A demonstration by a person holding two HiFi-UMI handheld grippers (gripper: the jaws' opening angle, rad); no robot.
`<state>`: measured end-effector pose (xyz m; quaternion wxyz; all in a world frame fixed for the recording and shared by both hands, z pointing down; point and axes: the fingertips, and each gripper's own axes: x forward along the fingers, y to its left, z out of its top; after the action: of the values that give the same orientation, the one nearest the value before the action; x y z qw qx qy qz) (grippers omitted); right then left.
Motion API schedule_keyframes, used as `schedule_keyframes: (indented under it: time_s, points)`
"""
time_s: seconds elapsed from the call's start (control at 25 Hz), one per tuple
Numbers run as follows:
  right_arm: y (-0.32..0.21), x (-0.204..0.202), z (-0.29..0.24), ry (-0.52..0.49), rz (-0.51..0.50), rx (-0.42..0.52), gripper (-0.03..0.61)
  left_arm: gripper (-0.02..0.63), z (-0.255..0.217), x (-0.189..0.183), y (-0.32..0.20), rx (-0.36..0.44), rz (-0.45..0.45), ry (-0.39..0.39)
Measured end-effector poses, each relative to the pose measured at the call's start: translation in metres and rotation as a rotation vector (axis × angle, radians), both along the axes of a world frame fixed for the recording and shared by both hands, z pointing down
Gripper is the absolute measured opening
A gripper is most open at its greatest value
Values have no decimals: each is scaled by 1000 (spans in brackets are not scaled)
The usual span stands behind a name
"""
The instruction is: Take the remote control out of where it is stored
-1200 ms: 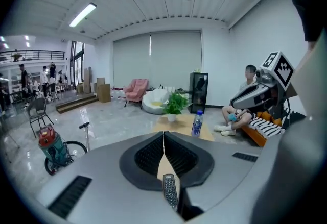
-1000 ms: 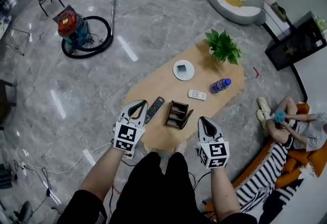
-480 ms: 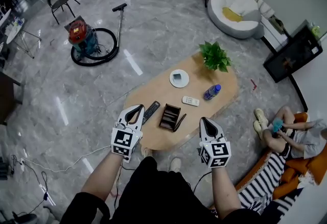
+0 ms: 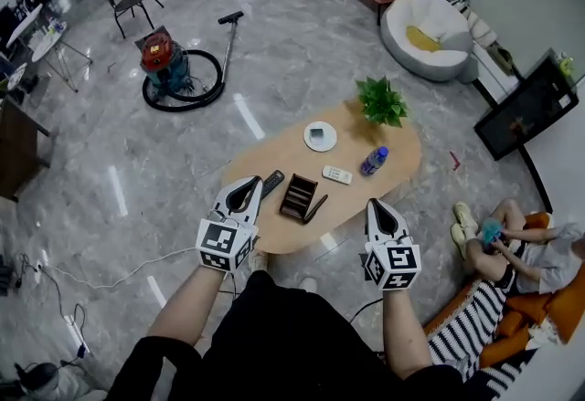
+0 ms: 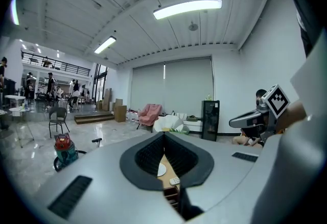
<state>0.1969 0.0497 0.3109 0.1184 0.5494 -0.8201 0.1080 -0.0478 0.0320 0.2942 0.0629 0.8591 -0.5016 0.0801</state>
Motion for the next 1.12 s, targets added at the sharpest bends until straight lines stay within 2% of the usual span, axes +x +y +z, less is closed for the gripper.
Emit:
schedule_keyframes:
  time_s: [0.2,0.44,0.88,1.12]
  points:
    - [11,15,-3,-51,10,3,9,8,-6,6,18,23,-15,1]
    - [14,15,-5,-22,-16,28,6,8,-3,9,21,17,-39,18]
    - [4,12,-12,-55,-22,40,6,8,-8,16,10,29,-25,18]
    - [-3,13,-10,-76,-10,28,6,8,-10,8,1,21,-56,64]
